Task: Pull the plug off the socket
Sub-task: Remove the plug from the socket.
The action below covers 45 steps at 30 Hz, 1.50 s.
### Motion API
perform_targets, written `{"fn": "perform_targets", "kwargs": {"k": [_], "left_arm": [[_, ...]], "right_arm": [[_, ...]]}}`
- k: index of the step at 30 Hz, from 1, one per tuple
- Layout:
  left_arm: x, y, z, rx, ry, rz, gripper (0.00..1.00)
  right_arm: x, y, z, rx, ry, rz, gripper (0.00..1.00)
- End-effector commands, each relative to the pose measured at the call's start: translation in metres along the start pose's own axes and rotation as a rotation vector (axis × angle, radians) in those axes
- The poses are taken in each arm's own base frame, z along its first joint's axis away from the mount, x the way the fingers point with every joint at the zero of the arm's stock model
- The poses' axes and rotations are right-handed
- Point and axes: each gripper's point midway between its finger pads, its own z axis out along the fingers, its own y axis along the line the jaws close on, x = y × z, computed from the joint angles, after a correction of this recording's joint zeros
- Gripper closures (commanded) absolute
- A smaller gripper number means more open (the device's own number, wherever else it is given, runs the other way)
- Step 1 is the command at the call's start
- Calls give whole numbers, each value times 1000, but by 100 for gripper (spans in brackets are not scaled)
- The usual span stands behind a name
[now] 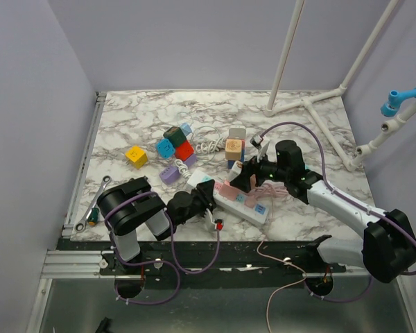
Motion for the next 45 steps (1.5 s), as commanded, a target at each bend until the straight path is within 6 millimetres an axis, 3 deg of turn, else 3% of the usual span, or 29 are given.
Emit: {"fn": "perform_targets", "kwargs": {"k": [1, 3, 9, 13, 17, 27, 39, 45], "left_arm": [[-14, 97, -13, -366, -68, 33, 100], [-14, 97, -13, -364, -71, 38, 100], [-14, 96, -12, -362, -67, 46, 100], [-15, 94, -12, -356, -73, 50, 100], [-18, 87, -12, -334, -91, 62, 100], [-33, 55, -16, -241, -177, 116, 100], [-46, -9, -28, 23, -279, 145, 100], [-43, -52, -35, 189, -287, 206, 100]], "right_arm": [[-8, 18, 1, -100, -25, -28, 12], [-8, 19, 2, -109, -21, -21, 15], [-6, 22, 0, -118, -3, -21, 59], [-9, 19, -4, -91, -16, -33, 72], [-23, 20, -9, -71, -56, -55, 99], [-71, 19, -32, 27, -179, -122, 99], [-66, 8, -33, 88, -206, -82, 99], [-86, 7, -43, 109, -244, -84, 99]]}}
